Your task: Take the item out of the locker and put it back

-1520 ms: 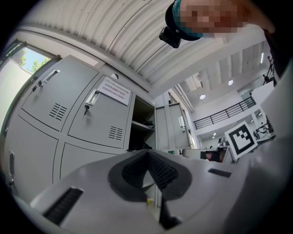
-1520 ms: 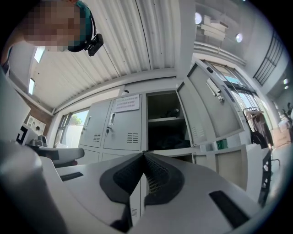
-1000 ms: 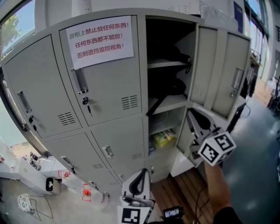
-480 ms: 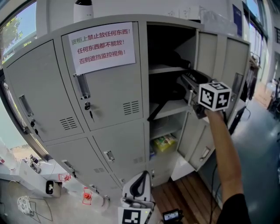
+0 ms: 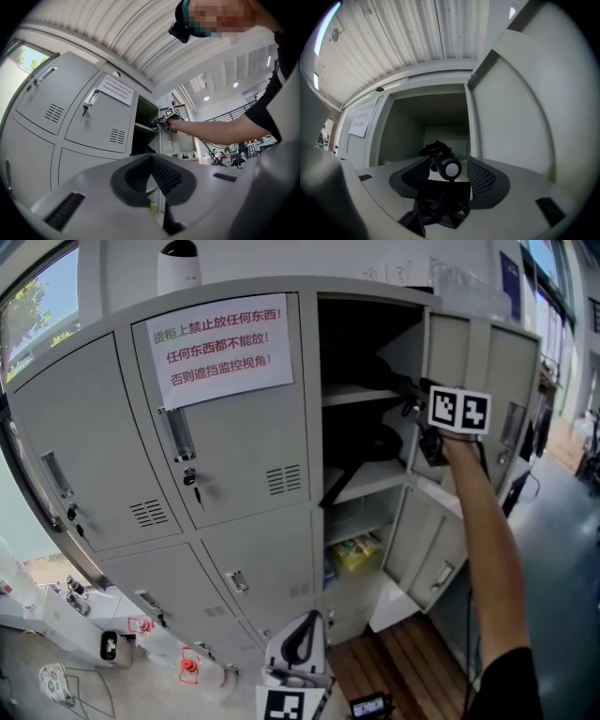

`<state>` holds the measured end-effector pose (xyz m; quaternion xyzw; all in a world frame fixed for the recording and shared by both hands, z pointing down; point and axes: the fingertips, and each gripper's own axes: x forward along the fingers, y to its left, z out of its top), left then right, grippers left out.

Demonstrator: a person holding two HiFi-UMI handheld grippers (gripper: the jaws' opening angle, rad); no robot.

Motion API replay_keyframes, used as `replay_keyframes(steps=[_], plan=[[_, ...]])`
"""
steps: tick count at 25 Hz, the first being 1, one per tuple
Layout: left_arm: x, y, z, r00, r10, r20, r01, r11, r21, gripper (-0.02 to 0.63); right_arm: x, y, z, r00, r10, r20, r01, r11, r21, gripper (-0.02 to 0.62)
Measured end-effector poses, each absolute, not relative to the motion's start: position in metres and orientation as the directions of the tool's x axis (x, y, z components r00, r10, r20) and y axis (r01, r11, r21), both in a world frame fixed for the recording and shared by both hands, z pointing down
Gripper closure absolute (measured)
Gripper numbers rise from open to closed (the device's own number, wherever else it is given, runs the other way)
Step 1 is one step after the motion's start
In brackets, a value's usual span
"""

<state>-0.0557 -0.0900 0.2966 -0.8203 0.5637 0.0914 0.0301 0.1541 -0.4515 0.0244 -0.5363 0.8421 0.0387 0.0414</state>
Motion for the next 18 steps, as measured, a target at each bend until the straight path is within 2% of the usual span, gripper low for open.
replay_keyframes(steps=[9, 18], plan=[[-0.057, -0.095, 0.295, 0.348, -0.922, -0.172, -0.93, -0.362, 0.058, 0.614, 0.139, -0.464, 0.029, -0.438, -0.898, -0.054, -0.899, 0.435, 0.049, 0.362], [-0.059, -0.091, 0.297, 0.34, -0.924, -0.174, -0.934, -0.353, 0.052, 0.614, 0.136, -0.464, 0.017, -0.423, -0.902, -0.086, -0.906, 0.421, 0.047, 0.362]])
